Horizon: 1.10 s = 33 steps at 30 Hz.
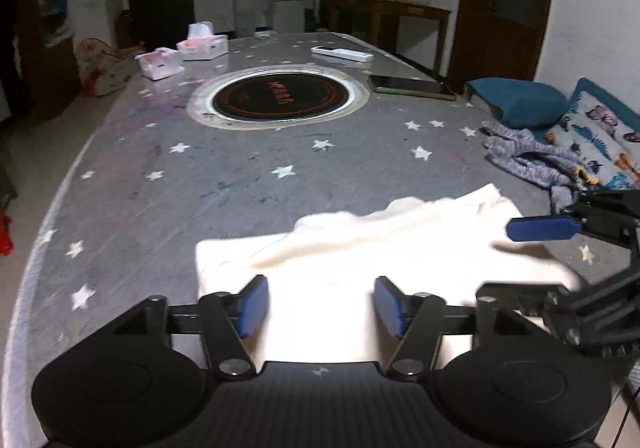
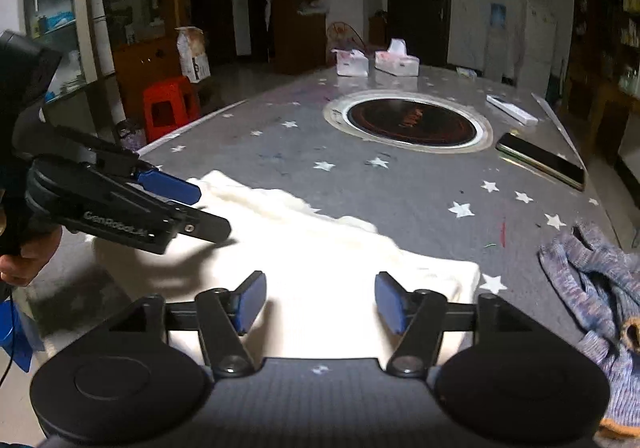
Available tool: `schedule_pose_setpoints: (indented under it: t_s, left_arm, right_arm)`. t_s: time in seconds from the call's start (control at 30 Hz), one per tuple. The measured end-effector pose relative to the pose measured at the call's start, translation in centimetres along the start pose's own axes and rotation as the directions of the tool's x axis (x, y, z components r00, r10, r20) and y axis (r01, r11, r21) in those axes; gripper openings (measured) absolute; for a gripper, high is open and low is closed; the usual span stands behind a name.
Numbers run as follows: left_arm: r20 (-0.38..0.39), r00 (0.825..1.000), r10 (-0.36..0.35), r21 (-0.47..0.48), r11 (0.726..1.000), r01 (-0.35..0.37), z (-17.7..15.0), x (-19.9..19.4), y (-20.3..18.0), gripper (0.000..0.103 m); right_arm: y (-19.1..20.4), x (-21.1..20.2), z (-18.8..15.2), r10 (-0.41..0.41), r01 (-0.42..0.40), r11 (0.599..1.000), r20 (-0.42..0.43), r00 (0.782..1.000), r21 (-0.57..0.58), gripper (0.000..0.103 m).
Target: Fold clothes
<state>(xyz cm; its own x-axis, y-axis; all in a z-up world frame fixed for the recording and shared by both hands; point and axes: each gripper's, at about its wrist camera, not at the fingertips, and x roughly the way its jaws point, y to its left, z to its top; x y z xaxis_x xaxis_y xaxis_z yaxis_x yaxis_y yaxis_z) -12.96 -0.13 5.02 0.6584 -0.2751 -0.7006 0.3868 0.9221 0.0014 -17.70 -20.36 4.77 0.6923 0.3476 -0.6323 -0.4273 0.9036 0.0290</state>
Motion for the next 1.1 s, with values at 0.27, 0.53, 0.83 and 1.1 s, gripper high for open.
schedule_pose_setpoints:
  t_s: [0.27, 0.53, 0.83, 1.1]
  left_arm:
    - [-0.009, 0.997, 0.078, -0.009, 0.997, -0.078, -2.1, -1.4, -0.9, 0.087]
    - [-0.015, 0.992, 0.129, -0.028, 0.991, -0.129, -4.0, -1.2, -0.8, 0.098]
    - [-0.010, 0.992, 0.129, -0.087, 0.988, -0.129, -5.2, -1.6, 0.3, 0.101]
    - [-0.011, 0.993, 0.118, -0.138, 0.983, -0.119, -5.7, -2.0, 1.0, 0.103]
  right_arm:
    - [1.0, 0.0, -2.4, -0.019, 0.019, 0.999, -0.016, 1.000, 0.032, 0.074]
    - [1.1, -0.2, -3.3, -0.065, 0.065, 0.998, 0.016, 0.998, 0.024, 0.090]
    - [0.8, -1.1, -3.9, -0.051, 0.050, 0.998, 0.027, 0.998, 0.047, 0.093]
    - [0.6, -2.4, -4.1, -0.019, 0.015, 0.998, 0.063, 0.998, 0.068, 0.094]
